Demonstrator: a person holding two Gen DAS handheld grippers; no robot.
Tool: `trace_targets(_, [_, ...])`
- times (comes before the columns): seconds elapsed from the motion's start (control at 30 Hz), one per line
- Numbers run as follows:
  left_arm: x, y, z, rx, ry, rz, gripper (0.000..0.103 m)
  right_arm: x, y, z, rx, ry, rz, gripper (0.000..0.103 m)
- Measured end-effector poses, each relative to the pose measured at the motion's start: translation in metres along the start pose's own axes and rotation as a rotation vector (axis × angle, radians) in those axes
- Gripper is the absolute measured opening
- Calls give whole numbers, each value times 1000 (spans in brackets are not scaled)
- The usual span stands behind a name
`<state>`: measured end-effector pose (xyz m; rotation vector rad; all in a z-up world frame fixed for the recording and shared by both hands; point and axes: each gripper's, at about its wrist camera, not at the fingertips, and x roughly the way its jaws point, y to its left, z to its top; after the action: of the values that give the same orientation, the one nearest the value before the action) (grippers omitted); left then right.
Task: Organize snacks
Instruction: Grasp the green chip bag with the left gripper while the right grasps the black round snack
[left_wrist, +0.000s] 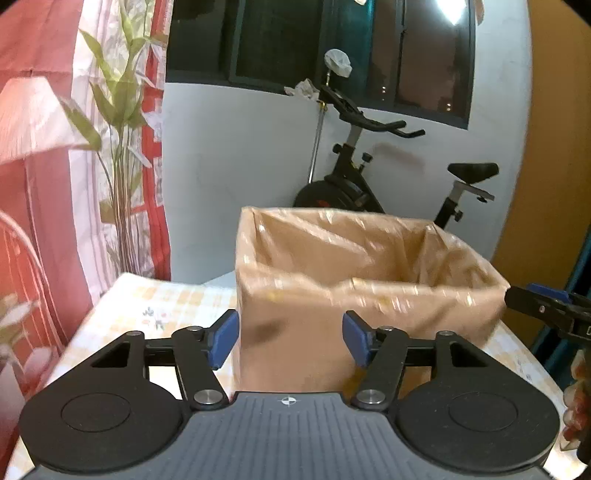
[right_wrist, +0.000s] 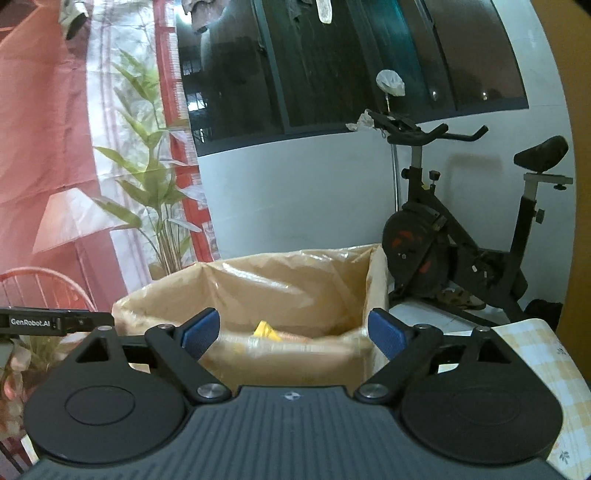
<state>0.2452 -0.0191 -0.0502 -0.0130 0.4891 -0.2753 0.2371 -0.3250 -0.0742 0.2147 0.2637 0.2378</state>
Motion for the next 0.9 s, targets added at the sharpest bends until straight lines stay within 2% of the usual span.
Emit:
trace_targets(0.2, [5, -4, -40, -44, 71, -23, 66, -17, 17, -39, -21, -5, 12, 90])
trace_targets(0.3, [17, -6, -56, -71, 123, -39, 67, -16, 24, -63, -47, 35, 12, 90])
trace_targets(0.47, [39, -14, -71, -82, 177, -80, 79, -10, 24, -97, -39, 110, -22, 89])
trace_targets(0.6, [61, -20, -79, -94, 224, -94, 79, -6, 21, -112, -16, 144, -40, 88])
trace_targets(0.9, [89, -28, -103, -38, 324, -67, 84, 2, 9, -144, 12, 227, -69, 88])
